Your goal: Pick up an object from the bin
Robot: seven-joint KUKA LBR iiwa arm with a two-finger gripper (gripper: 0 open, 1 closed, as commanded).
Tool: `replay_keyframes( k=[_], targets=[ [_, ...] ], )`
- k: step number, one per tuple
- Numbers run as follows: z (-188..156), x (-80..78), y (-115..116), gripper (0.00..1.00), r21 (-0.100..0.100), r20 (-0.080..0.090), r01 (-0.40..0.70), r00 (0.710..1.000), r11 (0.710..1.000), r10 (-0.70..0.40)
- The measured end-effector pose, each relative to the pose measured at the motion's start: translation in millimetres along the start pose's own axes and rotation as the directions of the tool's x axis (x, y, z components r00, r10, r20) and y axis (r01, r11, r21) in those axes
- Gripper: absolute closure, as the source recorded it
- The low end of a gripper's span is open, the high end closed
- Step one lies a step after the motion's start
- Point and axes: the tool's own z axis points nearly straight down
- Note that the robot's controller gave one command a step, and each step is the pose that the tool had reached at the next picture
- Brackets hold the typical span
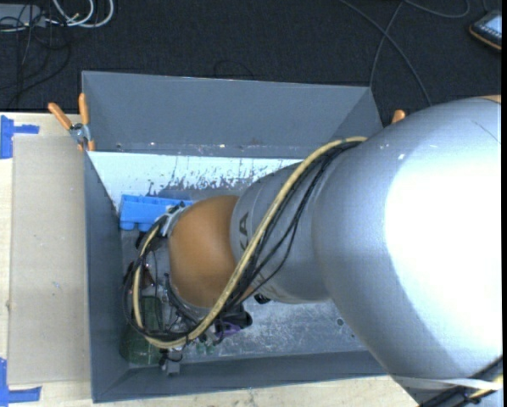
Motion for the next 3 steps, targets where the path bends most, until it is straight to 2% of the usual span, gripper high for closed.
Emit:
replay_keyframes(
  k=[1, 2, 3],
  targets=[
    [-5, -20.0, 10, 1.0, 0.018, 0.018, 0.731, 0.682, 0.682, -0.731],
    [-6, -23.1, 13, 1.0, 0.022, 0.017, 0.833, 0.553, 0.553, -0.833],
    [-18, -20.1, 13, 1.0, 0.013, 0.011, 0.839, 0.543, 0.543, -0.839]
  ],
)
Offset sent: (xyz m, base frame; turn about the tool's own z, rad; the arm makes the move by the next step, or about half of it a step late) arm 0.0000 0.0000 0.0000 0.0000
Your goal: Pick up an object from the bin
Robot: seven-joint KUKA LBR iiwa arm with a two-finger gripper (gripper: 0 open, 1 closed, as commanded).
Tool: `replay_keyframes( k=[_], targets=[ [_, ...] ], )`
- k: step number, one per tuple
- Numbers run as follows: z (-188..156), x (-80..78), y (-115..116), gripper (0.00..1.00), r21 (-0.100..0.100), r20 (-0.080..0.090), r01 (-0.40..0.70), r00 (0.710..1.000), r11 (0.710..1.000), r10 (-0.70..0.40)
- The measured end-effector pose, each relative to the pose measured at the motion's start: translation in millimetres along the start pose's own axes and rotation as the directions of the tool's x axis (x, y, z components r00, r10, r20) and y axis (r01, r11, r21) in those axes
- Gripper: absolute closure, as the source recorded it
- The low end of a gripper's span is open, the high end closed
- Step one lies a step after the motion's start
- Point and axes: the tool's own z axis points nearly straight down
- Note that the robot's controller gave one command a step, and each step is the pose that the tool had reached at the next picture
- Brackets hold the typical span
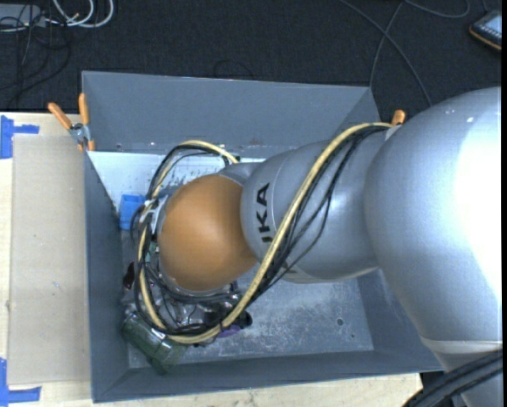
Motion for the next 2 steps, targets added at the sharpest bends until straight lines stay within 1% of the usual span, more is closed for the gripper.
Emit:
replay_keyframes(
  k=[2],
  targets=[
    [-67, 0.2, 4, 1.0, -0.011, -0.011, -0.01, 1.0, 1.0, 0.01]
  ],
)
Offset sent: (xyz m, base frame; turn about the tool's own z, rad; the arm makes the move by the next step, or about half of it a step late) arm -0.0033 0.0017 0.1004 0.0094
